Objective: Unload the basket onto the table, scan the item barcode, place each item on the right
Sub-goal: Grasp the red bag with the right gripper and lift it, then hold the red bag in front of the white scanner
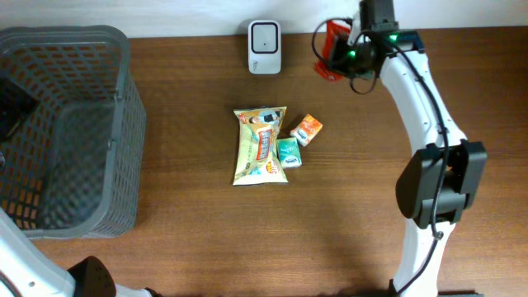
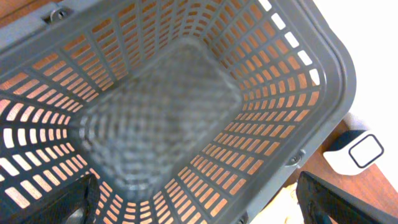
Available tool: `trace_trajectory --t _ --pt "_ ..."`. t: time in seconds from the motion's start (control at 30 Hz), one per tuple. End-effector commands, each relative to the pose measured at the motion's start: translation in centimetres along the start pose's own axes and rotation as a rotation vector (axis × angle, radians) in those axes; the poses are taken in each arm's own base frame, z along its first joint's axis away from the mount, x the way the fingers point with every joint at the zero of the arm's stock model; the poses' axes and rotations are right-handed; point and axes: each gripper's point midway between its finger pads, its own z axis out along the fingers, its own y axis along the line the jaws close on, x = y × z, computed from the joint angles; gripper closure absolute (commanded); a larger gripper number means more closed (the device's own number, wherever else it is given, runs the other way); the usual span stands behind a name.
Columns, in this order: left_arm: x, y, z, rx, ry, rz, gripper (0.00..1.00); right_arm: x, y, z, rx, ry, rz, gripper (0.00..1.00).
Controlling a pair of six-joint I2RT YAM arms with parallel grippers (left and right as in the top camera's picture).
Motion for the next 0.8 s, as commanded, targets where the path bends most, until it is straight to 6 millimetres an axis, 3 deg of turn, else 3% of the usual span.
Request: trace_trajectory --t 0.0,0.07,0.17,0.23,0.3,0.37,0.4,0.5,0.53,0.63,0.77 --pt "0.0 0.1 0.1 -0.003 0.002 -0.009 0.01 -2.1 7.1 -0.1 -0.147 -0.130 -0.030 0.92" --pt "0.0 0.1 0.1 -0.003 0.002 -0.009 0.01 -3.4 11.3 0.4 -0.219 -0.247 -0.087 0.92" --pt "0.0 0.1 0.1 -0.003 0.002 -0.009 0.01 -3.7 14.2 2.6 -0.194 -0.363 -0.086 0.94" --pt "0.0 0.1 0.1 -0.003 0.002 -0.009 0.01 -3.0 16.4 5.2 -0.217 -0.415 -0.102 0.94" --pt "0.0 0.1 0.1 -0.003 0.002 -0.009 0.01 -2.4 15.5 7.9 -0.150 -0.449 0.014 0.94" --pt "0.0 0.1 0.1 -0.003 0.002 -0.009 0.01 -1.8 14.6 9.1 -0.162 -0.414 0.166 0.90" --pt "0.0 0.1 0.1 -0.003 0.002 -0.009 0.01 -1.5 14.3 9.3 -0.175 -0.390 0.254 0.90" --pt "0.0 0.1 0.1 -0.003 0.002 -0.009 0.01 -2.1 16.2 8.7 -0.373 -0.293 0.515 0.91" --pt "0.0 0.1 0.1 -0.003 0.002 -0.009 0.01 -2.7 16.1 8.3 -0.424 -0.270 0.660 0.91" --pt "0.0 0.1 0.1 -0.003 0.002 -0.009 0.01 -4.0 15.4 8.0 -0.489 -0.242 0.869 0.88" --pt "0.0 0.1 0.1 -0.003 0.002 -0.009 0.01 -2.4 16.9 10.0 -0.587 -0.093 0.956 0.89"
